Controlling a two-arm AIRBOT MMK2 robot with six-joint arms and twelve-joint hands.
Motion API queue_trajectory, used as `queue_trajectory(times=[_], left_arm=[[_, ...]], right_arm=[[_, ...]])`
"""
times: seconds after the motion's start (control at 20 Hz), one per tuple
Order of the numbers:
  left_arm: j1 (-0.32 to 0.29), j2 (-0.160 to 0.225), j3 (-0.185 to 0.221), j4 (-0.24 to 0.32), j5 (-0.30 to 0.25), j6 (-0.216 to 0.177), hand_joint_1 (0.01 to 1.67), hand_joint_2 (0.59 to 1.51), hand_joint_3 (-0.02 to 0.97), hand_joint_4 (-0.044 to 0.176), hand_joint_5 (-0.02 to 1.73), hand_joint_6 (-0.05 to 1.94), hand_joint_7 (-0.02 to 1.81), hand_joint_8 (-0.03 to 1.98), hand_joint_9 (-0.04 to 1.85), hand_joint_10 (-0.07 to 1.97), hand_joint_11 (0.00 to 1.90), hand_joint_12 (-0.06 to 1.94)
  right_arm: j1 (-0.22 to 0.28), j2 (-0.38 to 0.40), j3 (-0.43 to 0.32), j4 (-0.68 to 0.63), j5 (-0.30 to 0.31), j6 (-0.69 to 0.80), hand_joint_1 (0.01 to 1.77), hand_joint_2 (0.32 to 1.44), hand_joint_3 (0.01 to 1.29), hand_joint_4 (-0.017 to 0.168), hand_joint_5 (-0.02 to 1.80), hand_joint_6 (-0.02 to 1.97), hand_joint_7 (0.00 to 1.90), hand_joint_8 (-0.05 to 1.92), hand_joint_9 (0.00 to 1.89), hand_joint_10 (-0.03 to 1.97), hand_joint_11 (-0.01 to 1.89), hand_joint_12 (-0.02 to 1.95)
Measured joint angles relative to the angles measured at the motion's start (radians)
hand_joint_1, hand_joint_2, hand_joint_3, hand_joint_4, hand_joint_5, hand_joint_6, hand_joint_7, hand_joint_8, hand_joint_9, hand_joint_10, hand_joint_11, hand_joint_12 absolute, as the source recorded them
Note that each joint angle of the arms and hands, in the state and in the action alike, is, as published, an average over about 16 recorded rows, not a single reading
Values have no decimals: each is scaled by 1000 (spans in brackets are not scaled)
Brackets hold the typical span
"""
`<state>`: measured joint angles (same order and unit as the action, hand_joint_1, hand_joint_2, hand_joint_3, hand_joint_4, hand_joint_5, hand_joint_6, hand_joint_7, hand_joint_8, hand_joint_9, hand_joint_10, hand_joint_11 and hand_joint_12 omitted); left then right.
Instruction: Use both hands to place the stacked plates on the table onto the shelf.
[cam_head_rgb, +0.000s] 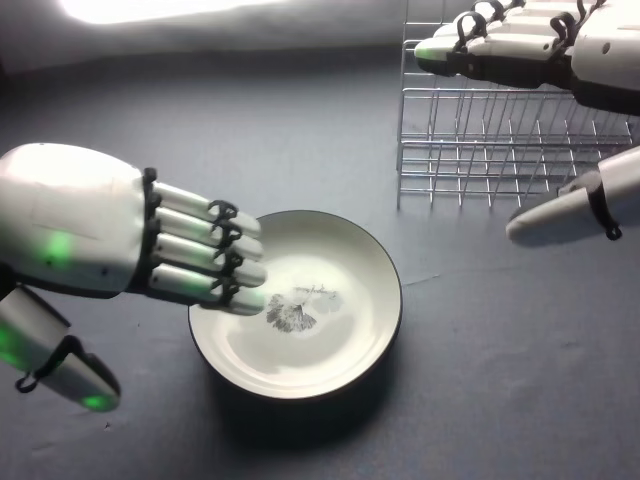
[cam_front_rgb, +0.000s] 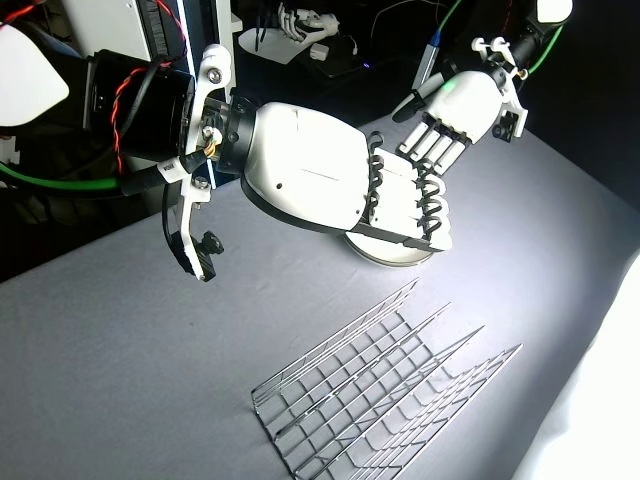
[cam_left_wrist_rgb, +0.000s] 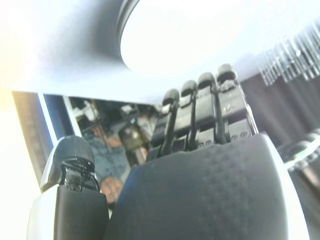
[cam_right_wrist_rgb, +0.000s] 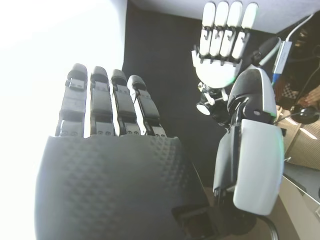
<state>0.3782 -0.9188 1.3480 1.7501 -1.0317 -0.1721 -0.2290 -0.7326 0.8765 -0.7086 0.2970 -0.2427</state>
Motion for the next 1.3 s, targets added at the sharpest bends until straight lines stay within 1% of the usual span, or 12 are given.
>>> queue_trajectory(times=[0.2,0.45,0.95,1.3], left_arm=[[19,-22,32,21,-4,4,16,1186,16,-1,23,4,25,-5,17,3,14,10],[54,-48,63,37,-2,19,16,1184,16,0,23,1,28,-4,21,3,14,9],[107,-89,95,36,22,62,15,1186,16,-1,16,-6,29,-5,18,3,15,10],[131,-111,119,27,34,78,15,1189,16,-2,11,-7,23,-5,17,3,15,9]], right_arm=[[-4,0,0,-4,6,0,494,980,14,-2,21,4,22,-6,21,27,18,9],[-11,0,0,-6,15,0,484,994,14,-2,21,4,22,-5,17,27,18,9],[-31,1,0,-10,36,-1,451,1009,14,-2,24,3,21,-5,16,26,18,9],[-42,2,0,-13,48,-1,448,1017,15,-3,23,3,21,-5,21,25,18,9]])
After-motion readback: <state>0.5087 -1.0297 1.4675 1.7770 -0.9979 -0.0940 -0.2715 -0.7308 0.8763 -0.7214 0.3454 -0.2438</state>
